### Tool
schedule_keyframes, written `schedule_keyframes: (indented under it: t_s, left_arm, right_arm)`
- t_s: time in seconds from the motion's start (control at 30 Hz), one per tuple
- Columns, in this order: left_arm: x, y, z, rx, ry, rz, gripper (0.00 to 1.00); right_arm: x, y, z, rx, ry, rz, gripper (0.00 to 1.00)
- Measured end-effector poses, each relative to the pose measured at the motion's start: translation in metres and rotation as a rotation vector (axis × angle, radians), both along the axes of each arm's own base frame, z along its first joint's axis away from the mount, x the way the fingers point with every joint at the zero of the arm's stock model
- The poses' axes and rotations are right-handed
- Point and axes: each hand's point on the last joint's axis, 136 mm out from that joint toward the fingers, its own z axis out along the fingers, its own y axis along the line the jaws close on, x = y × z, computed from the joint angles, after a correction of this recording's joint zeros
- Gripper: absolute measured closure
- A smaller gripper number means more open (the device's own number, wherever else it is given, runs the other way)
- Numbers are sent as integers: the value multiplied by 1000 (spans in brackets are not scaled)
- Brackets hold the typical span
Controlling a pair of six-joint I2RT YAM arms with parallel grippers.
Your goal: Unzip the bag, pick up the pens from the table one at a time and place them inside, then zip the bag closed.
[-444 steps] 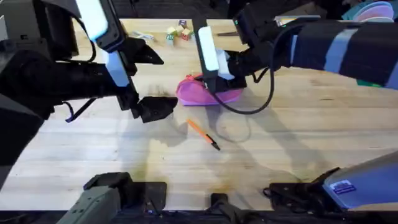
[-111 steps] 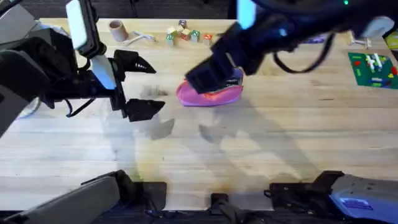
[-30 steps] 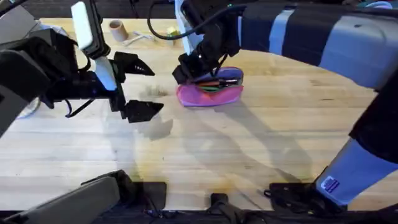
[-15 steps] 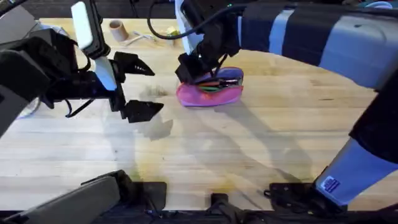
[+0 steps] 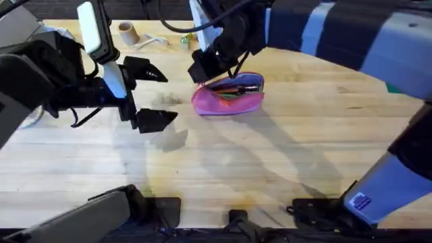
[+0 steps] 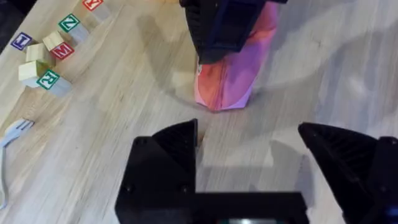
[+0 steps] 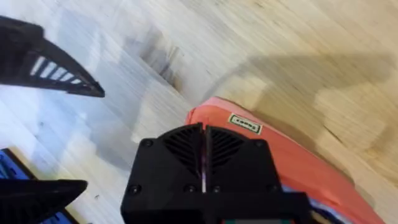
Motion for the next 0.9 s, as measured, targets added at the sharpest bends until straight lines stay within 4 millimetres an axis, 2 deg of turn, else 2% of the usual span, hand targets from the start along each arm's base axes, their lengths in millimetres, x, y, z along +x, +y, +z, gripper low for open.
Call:
schedule_keyframes:
  t_s: [0.03, 0.23, 0.73, 0.9]
  left_arm:
    - [-1, 0, 0, -2, 3, 0, 8]
    - [-3, -4, 3, -31, 13, -4, 8]
    - [-4, -7, 7, -59, 11, -8, 8]
    - [-4, -7, 7, -59, 11, -8, 8]
  right_arm:
    - [-1, 0, 9, 12, -15, 0, 971]
    - [2, -3, 24, 17, -53, -12, 971]
    - [3, -6, 24, 3, -58, -18, 971]
    - [4, -7, 24, -19, -93, 34, 971]
